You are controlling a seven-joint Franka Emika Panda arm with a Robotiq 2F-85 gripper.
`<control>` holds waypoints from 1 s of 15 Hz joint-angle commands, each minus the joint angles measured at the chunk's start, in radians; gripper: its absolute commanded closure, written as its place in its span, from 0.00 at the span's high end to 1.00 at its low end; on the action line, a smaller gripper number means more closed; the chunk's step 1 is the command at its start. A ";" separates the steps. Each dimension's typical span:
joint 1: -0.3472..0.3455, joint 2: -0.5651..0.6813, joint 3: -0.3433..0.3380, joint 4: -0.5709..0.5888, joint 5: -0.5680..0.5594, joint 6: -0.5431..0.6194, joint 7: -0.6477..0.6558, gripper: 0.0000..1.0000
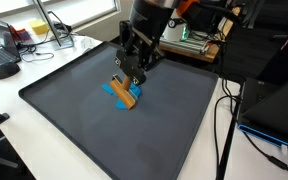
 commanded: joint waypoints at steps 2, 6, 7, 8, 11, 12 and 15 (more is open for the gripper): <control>-0.024 0.001 -0.040 0.065 0.160 -0.010 -0.127 0.22; -0.064 -0.045 -0.073 0.024 0.235 0.031 -0.214 0.22; -0.078 -0.057 -0.078 0.013 0.258 0.041 -0.238 0.22; -0.096 -0.078 -0.083 -0.006 0.285 0.053 -0.264 0.22; -0.141 -0.131 -0.102 -0.044 0.361 0.077 -0.331 0.22; -0.155 -0.150 -0.107 -0.056 0.387 0.081 -0.357 0.22; -0.195 -0.220 -0.114 -0.107 0.456 0.091 -0.444 0.22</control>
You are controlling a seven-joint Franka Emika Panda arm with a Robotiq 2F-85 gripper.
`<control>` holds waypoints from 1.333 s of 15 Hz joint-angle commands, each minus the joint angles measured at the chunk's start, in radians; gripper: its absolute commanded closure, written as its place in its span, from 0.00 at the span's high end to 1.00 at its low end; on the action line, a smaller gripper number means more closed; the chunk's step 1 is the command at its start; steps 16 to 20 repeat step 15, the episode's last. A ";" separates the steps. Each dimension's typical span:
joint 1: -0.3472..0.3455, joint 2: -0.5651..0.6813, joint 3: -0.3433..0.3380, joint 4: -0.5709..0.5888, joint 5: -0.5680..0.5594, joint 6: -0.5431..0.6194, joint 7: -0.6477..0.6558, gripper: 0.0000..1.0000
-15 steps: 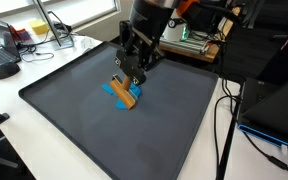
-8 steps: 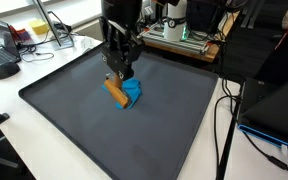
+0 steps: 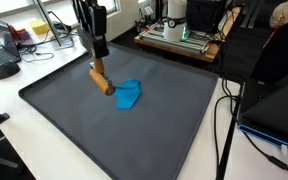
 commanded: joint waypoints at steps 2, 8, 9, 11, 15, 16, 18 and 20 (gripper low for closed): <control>-0.049 -0.160 -0.005 -0.141 0.122 0.038 -0.144 0.22; -0.057 -0.357 0.001 -0.314 0.175 0.043 -0.319 0.22; -0.056 -0.387 0.003 -0.337 0.185 0.036 -0.355 0.22; -0.051 -0.445 0.004 -0.378 0.201 0.023 -0.436 0.22; -0.036 -0.536 -0.006 -0.438 0.258 0.021 -0.604 0.22; -0.036 -0.536 -0.006 -0.438 0.258 0.021 -0.604 0.22; -0.036 -0.536 -0.006 -0.438 0.258 0.021 -0.604 0.22; -0.036 -0.536 -0.006 -0.438 0.258 0.021 -0.604 0.22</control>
